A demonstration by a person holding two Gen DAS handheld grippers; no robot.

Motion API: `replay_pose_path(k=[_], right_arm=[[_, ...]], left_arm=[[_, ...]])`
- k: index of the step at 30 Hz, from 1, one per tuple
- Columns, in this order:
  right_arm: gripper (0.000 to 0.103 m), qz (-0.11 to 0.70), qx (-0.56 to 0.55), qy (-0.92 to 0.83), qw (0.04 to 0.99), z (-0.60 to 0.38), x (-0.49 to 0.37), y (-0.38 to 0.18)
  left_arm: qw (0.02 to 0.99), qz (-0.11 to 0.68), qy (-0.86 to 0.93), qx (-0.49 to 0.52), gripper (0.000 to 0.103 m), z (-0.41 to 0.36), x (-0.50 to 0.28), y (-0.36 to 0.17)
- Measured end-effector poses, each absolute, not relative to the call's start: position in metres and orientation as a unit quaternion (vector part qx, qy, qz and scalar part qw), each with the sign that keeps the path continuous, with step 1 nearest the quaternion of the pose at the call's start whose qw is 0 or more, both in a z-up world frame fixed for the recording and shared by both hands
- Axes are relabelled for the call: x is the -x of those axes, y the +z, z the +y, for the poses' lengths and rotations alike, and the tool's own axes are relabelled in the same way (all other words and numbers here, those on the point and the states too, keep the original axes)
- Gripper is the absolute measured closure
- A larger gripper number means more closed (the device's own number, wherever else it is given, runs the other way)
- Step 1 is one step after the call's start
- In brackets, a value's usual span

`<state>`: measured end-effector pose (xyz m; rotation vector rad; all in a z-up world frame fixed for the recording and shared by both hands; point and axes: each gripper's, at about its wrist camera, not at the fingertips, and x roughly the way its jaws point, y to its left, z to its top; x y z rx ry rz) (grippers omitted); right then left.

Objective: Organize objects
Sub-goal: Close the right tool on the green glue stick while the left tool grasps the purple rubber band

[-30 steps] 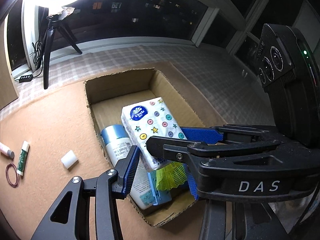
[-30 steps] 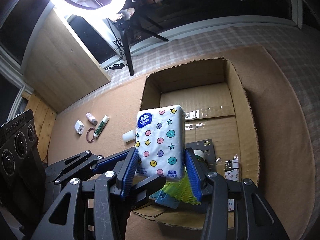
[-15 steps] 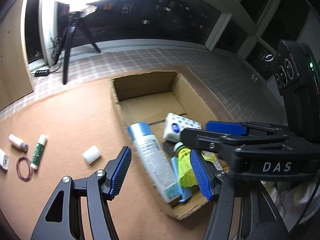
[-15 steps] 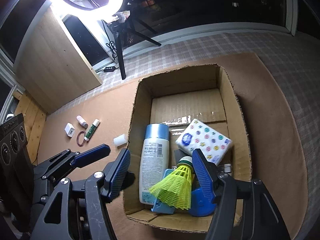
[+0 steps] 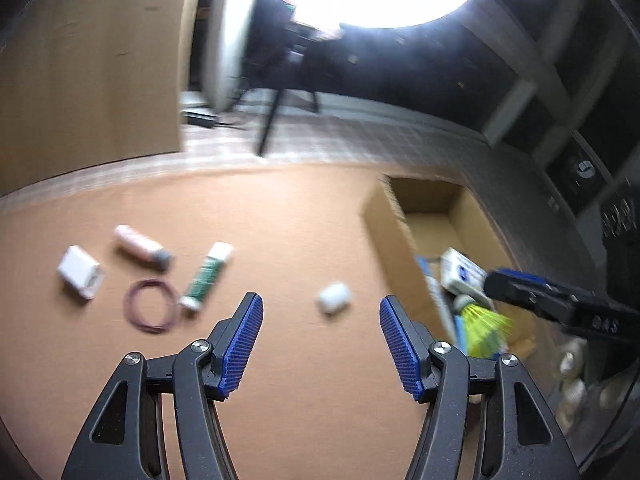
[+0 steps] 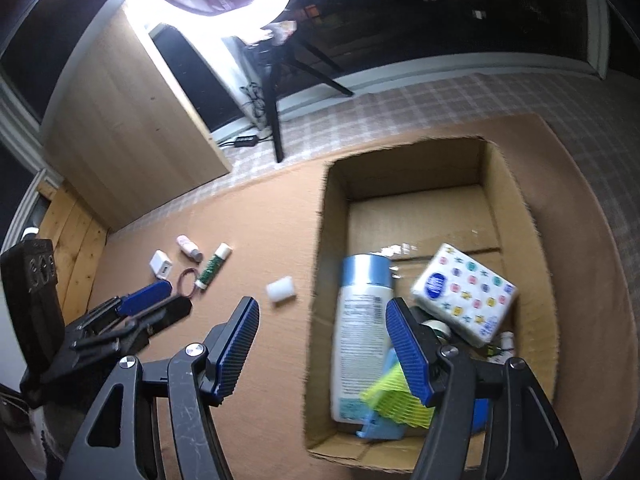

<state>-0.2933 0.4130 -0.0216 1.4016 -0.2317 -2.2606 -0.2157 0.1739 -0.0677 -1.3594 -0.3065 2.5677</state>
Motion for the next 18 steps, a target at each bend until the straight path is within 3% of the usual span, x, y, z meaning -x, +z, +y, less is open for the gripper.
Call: replay_pose_path(k=[13, 18], right_arm=[[0.041, -0.042, -0.486, -0.834, 0.259, 0.339, 0.304, -0.009], [0.041, -0.073, -0.536, -0.796, 0.273, 0.307, 0.328, -0.027]], left_arm=[[0.02, -0.142, 0.872, 0.467, 0.036, 0.06, 0.23, -0.061], [0.017, -0.125, 0.862, 0.49, 0.036, 0.042, 0.238, -0.074]])
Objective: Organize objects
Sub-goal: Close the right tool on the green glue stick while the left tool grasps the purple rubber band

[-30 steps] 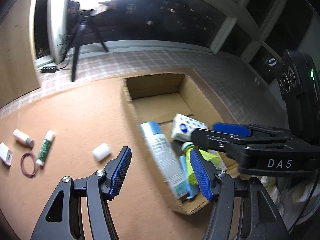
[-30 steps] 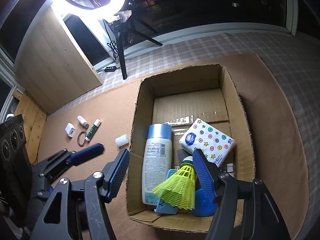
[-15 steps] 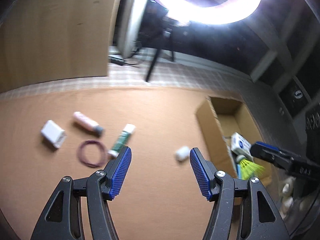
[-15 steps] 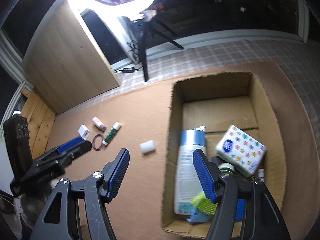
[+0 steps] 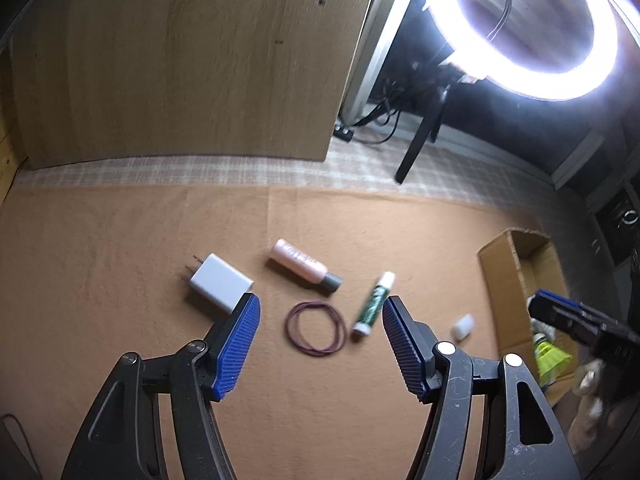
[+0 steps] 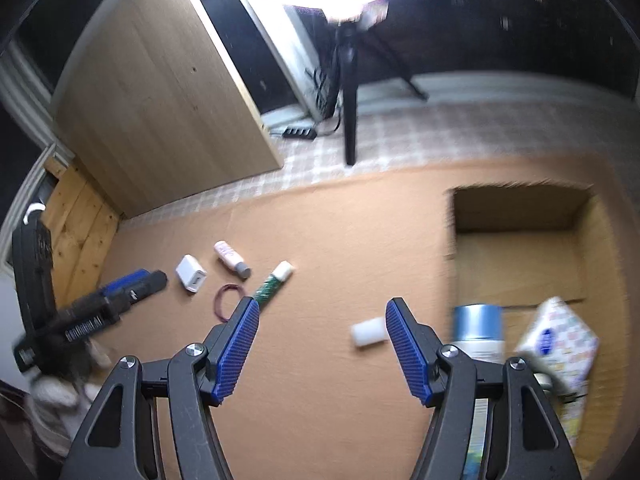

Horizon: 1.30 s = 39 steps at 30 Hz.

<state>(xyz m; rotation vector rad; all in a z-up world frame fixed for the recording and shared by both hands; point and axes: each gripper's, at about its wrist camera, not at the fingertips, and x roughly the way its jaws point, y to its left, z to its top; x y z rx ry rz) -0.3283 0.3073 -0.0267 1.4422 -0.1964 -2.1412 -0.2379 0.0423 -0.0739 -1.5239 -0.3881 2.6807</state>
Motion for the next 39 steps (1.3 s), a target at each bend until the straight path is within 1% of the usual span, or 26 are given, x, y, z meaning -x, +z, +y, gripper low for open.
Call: replay_pose_path(k=[4, 5, 7, 8, 12, 14, 17, 20, 23, 27, 29, 30, 32, 34, 37, 39], right_arm=[[0.041, -0.068, -0.56, -0.779, 0.275, 0.279, 0.34, -0.046], [0.041, -0.063, -0.566, -0.775, 0.274, 0.272, 0.342, -0.051], [0.041, -0.056, -0.576, -0.768, 0.273, 0.259, 0.346, -0.061], [0.041, -0.053, -0.58, -0.766, 0.273, 0.255, 0.348, -0.064], [0.041, -0.042, -0.59, -0.759, 0.271, 0.235, 0.352, -0.077], [0.042, -0.04, -0.595, -0.757, 0.268, 0.228, 0.354, -0.084], [0.042, -0.034, -0.6, -0.756, 0.259, 0.218, 0.357, -0.092], [0.045, -0.032, -0.607, -0.752, 0.255, 0.209, 0.358, -0.099], [0.048, -0.024, -0.612, -0.751, 0.249, 0.2, 0.359, -0.106], [0.054, 0.007, -0.606, -0.758, 0.241, 0.189, 0.357, -0.109], [0.057, 0.024, -0.603, -0.76, 0.24, 0.185, 0.356, -0.108], [0.061, 0.037, -0.6, -0.762, 0.241, 0.182, 0.355, -0.108], [0.067, 0.06, -0.595, -0.764, 0.243, 0.179, 0.353, -0.108], [0.078, 0.083, -0.59, -0.766, 0.241, 0.177, 0.35, -0.109], [0.087, 0.096, -0.585, -0.769, 0.241, 0.18, 0.348, -0.109], [0.089, 0.091, -0.585, -0.768, 0.242, 0.185, 0.347, -0.11]], left_arm=[[0.019, -0.112, 0.85, 0.514, 0.038, 0.044, 0.24, -0.097], [0.022, -0.105, 0.846, 0.522, 0.044, 0.046, 0.241, -0.105], [0.024, -0.095, 0.84, 0.534, 0.053, 0.049, 0.242, -0.117], [0.024, -0.089, 0.836, 0.54, 0.054, 0.051, 0.243, -0.123], [0.015, -0.08, 0.829, 0.553, 0.055, 0.055, 0.249, -0.142], [0.011, -0.077, 0.828, 0.555, 0.059, 0.055, 0.251, -0.147], [0.009, -0.073, 0.827, 0.557, 0.06, 0.056, 0.254, -0.151], [0.006, -0.068, 0.827, 0.558, 0.062, 0.058, 0.258, -0.155], [0.003, -0.058, 0.826, 0.561, 0.067, 0.06, 0.262, -0.158], [-0.004, -0.037, 0.828, 0.559, 0.075, 0.063, 0.265, -0.162], [-0.007, -0.035, 0.83, 0.556, 0.081, 0.062, 0.265, -0.162], [-0.009, -0.035, 0.831, 0.555, 0.083, 0.061, 0.266, -0.162], [-0.013, -0.038, 0.832, 0.553, 0.091, 0.058, 0.266, -0.161], [-0.014, -0.044, 0.83, 0.556, 0.094, 0.054, 0.266, -0.161], [-0.012, -0.062, 0.83, 0.555, 0.099, 0.048, 0.267, -0.161], [-0.011, -0.069, 0.83, 0.554, 0.099, 0.046, 0.265, -0.161]])
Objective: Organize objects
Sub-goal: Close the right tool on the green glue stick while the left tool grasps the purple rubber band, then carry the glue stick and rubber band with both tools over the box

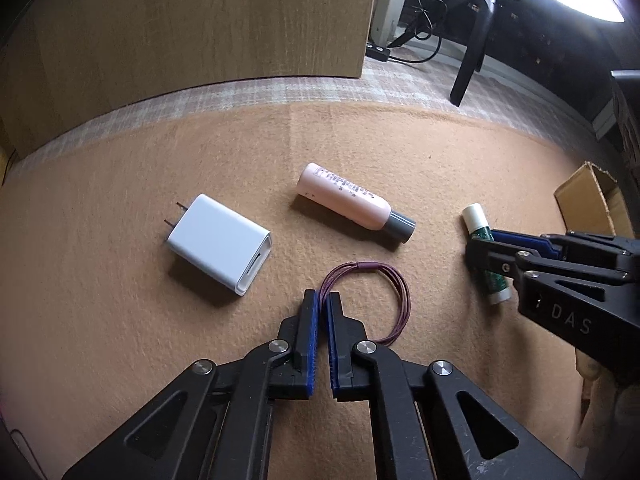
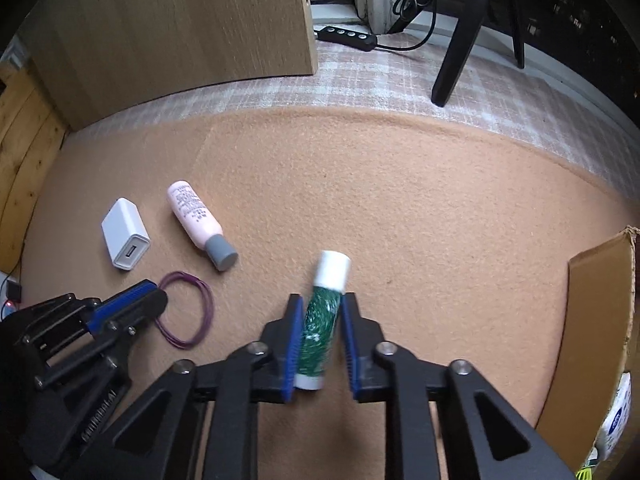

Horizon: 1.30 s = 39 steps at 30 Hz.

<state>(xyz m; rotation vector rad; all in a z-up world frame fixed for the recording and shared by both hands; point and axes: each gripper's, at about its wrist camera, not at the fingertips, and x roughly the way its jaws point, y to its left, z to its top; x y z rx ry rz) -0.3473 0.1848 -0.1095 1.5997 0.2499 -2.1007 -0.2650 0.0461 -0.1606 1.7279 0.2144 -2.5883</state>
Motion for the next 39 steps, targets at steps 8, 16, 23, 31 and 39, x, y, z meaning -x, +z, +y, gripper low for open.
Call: replay_pose_path(k=[8, 16, 23, 31, 39], right_arm=[[0.089, 0.07, -0.583, -0.77, 0.251, 0.205, 0.333, -0.106], [0.089, 0.034, -0.57, -0.776, 0.267, 0.227, 0.318, -0.089], [0.089, 0.01, -0.539, -0.797, 0.272, 0.276, 0.295, -0.051], [0.089, -0.019, -0.515, -0.822, 0.242, 0.349, 0.28, -0.02], [0.089, -0.037, -0.506, -0.84, 0.193, 0.425, 0.265, -0.011]], left_arm=[[0.004, 0.09, -0.832, -0.547, 0.099, 0.041, 0.247, -0.155], [-0.004, 0.101, -0.846, -0.524, 0.099, 0.041, 0.224, -0.13], [-0.023, 0.094, -0.864, -0.494, 0.099, 0.054, 0.206, -0.093], [-0.076, 0.078, -0.876, -0.47, 0.099, 0.106, 0.199, -0.058], [-0.149, 0.065, -0.874, -0.457, 0.099, 0.188, 0.198, -0.042]])
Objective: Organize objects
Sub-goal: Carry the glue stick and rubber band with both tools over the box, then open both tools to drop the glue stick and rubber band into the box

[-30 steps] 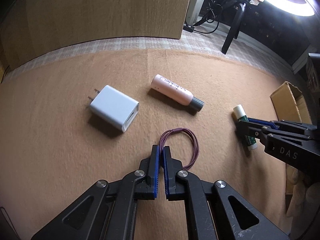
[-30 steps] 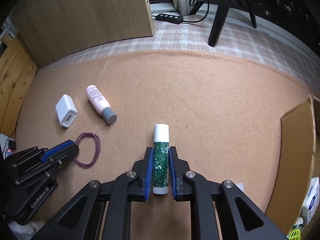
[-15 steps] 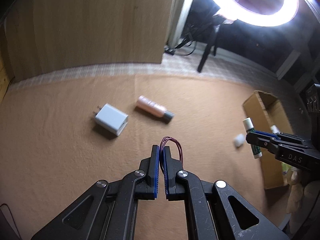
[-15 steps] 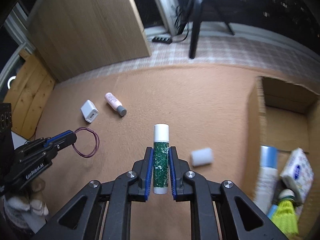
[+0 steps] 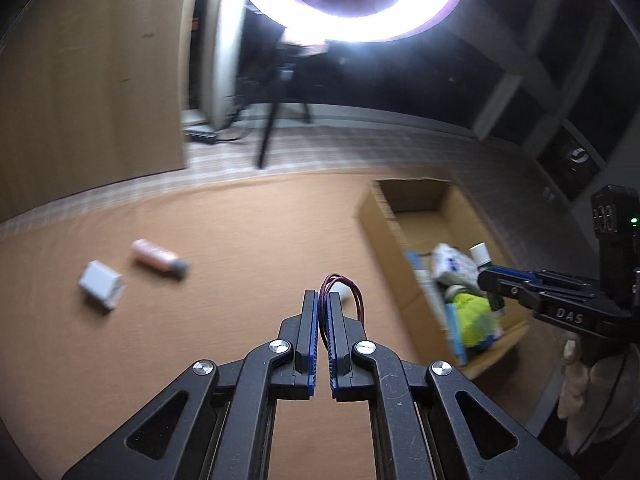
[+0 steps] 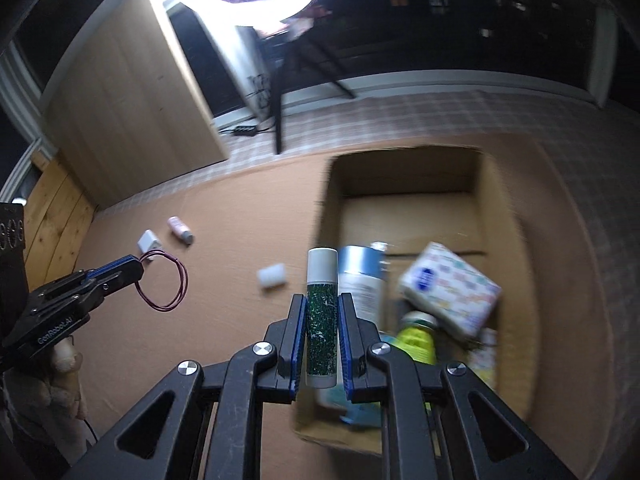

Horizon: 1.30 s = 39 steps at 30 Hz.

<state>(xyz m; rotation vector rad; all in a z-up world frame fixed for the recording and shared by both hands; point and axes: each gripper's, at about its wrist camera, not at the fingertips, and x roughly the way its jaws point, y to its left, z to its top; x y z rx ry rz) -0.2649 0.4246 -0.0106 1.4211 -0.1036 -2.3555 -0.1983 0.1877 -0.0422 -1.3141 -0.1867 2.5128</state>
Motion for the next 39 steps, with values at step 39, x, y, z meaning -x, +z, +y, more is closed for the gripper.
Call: replay_pose_path(k=[39], right_arm=[[0.07, -0.062, -0.514, -0.841, 0.156, 0.488, 0.242, -0.017]], left_arm=[[0.195, -0.035, 0.861, 0.468, 0.079, 0.286, 0.192, -0.045]])
